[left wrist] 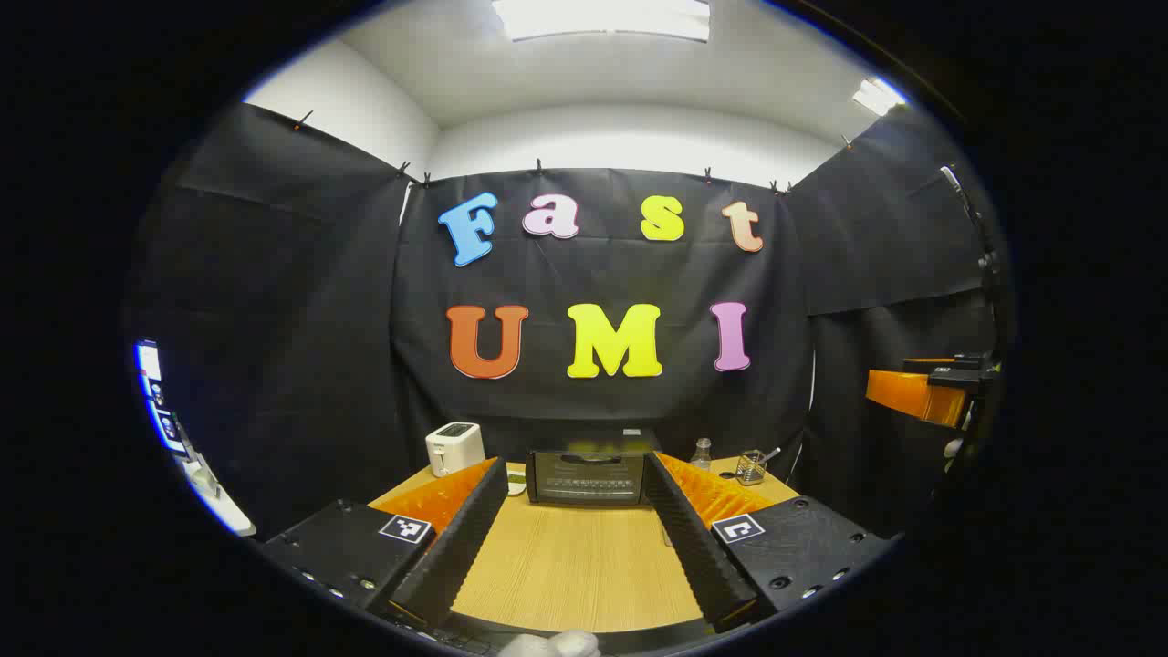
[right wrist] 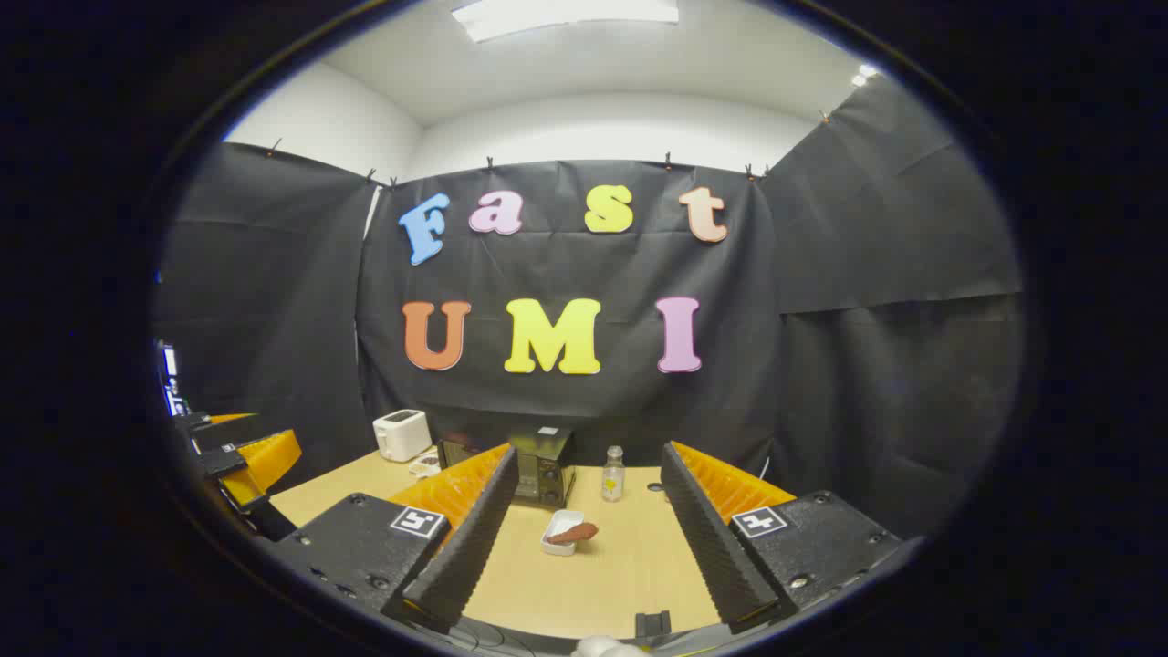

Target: Open the electric oven with the left hand, put the food in, and close the electric oven.

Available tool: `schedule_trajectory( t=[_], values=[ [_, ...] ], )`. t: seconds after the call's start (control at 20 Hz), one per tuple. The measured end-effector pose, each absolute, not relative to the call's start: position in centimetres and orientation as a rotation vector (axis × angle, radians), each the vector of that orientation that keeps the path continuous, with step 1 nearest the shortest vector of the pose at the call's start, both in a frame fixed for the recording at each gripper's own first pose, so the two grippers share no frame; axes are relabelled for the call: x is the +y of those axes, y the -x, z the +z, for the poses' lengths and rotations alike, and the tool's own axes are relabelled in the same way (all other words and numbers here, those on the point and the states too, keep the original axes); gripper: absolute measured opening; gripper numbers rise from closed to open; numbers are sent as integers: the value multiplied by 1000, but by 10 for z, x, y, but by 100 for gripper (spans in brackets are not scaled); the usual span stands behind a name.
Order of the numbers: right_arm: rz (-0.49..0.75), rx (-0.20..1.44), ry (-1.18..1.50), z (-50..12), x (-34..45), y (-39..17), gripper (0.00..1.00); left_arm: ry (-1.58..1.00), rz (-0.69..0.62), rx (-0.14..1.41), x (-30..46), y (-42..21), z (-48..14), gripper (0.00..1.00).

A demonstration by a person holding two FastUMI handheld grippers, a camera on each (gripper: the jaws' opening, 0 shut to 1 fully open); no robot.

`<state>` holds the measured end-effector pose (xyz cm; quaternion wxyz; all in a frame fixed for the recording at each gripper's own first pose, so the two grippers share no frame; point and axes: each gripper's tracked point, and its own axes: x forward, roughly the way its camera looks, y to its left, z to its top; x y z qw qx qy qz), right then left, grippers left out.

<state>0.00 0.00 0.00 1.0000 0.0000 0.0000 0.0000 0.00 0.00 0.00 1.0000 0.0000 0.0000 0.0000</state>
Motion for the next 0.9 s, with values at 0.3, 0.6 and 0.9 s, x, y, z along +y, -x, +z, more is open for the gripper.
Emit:
schedule_trajectory(
  t=[0.3, 0.6, 0.9],
  values=[
    [3, -16, -12, 15, 6, -20, 99, -8, 9, -7, 8, -13, 5, 95],
    [33, -10, -13, 15, 23, -36, 99, -12, 26, -16, 18, -21, 6, 95],
    [21, -5, -22, 12, 24, -39, 99, -19, 13, -5, 16, -29, 4, 95]
  ],
)
